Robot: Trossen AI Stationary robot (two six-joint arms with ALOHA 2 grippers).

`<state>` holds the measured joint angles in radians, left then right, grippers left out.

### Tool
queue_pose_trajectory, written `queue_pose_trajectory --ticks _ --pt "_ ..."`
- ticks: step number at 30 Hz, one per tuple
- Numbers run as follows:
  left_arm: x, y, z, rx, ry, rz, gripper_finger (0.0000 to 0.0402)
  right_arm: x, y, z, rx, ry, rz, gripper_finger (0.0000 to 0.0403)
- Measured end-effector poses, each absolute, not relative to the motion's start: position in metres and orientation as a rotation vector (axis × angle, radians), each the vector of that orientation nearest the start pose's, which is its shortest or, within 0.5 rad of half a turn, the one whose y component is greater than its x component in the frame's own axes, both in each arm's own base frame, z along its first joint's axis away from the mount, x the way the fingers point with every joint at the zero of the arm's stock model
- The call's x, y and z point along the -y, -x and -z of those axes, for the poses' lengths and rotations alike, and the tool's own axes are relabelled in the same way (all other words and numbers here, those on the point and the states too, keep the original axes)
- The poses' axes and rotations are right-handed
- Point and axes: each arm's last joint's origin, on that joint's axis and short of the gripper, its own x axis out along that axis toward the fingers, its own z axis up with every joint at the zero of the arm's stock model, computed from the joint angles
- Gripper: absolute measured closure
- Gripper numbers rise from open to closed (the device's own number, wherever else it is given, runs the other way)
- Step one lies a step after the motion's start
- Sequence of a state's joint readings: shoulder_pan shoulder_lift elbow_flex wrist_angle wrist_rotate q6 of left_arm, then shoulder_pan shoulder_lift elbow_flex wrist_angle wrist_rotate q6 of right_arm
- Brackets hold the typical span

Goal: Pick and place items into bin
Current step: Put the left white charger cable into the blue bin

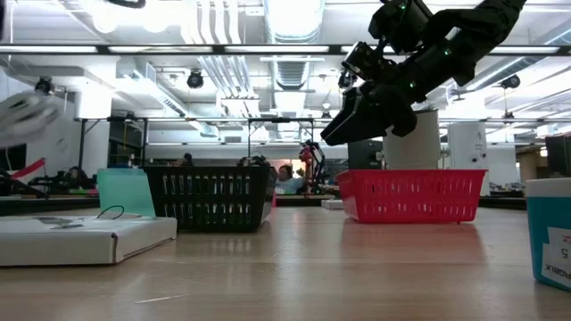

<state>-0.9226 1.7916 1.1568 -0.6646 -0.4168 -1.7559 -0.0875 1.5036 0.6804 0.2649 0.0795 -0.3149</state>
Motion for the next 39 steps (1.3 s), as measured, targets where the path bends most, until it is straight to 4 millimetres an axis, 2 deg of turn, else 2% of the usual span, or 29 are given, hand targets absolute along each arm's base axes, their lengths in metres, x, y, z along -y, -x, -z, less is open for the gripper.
queue_pose_trajectory --ticks 7,12,17,34,39 --pt "0.257 -0.215 -0.176 -0.861 0.598 -0.479 0.0389 0.028 -0.293 -0.177 -0.579 0.303 0.074 0.0179" --pt "0.251 -0.217 -0.179 -0.698 0.443 -0.504 0.0389 0.028 -0.293 -0.177 -0.579 0.302 0.074 0.0179" --pt "0.246 -0.221 -0.181 -0.641 0.312 -0.500 0.0389 0.028 -0.293 -0.177 -0.577 0.260 0.086 0.0179" --pt "0.212 -0.255 -0.183 -0.675 0.040 -0.532 0.0389 0.028 -0.293 -0.177 -0.577 0.259 0.087 0.0179" --pt "0.194 -0.268 -0.185 -0.699 -0.021 -0.561 0.0389 0.028 -0.293 -0.177 -0.577 0.259 0.087 0.0179"
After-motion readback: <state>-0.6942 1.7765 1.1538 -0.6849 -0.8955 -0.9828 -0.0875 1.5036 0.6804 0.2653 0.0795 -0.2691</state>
